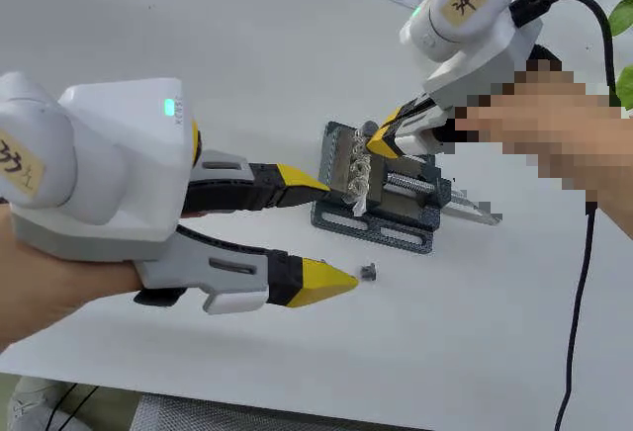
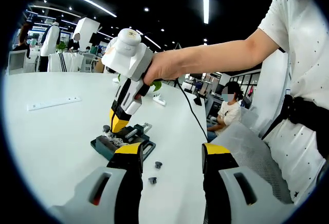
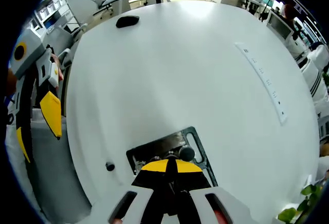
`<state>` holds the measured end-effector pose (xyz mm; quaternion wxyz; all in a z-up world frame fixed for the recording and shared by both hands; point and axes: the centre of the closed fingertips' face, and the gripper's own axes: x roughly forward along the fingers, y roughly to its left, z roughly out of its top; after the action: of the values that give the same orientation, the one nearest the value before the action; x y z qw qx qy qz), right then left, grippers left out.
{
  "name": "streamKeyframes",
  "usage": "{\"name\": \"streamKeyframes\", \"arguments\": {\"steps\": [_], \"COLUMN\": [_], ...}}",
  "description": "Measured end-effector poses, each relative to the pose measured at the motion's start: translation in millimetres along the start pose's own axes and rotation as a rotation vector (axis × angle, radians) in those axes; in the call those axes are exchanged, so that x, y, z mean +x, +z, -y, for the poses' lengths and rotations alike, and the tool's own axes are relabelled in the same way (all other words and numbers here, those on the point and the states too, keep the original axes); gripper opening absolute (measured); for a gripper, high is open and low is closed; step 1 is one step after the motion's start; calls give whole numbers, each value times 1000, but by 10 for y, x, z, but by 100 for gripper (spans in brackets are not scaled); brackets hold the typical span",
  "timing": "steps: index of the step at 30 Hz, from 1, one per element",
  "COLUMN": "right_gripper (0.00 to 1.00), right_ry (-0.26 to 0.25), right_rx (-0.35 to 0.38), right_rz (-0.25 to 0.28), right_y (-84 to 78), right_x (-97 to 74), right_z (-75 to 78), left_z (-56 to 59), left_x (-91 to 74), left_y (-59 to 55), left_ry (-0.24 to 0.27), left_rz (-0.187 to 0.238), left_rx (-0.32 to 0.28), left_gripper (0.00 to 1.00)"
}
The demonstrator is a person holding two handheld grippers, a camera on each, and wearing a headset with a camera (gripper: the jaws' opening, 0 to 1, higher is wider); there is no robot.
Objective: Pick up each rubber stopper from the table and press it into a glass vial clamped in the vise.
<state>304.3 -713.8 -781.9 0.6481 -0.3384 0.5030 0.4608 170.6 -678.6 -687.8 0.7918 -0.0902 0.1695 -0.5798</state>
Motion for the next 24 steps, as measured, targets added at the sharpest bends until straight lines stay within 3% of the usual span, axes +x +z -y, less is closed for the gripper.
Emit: {"name": "streamKeyframes", "arguments": {"steps": [7, 12, 21, 24], "right_gripper": [0, 0, 0, 0], "right_ry": [4, 9, 10, 11], "right_rx": [-8, -11, -13, -19], "right_rz": [-11, -21, -33, -37], "right_y": [-13, -16, -22, -25], "right_x": [-3, -17, -32, -34], "right_z": [-40, -56, -82, -83], "left_z": [-28, -97, -222, -247], "left_x": [-4, -13, -27, -25], "left_y": [-46, -102, -127, -147], "left_ry": [9, 32, 62, 66], "left_rz": [-13, -31, -31, -36], "left_rx": [13, 42, 101, 113], "left_gripper": [47, 55, 83, 87]}}
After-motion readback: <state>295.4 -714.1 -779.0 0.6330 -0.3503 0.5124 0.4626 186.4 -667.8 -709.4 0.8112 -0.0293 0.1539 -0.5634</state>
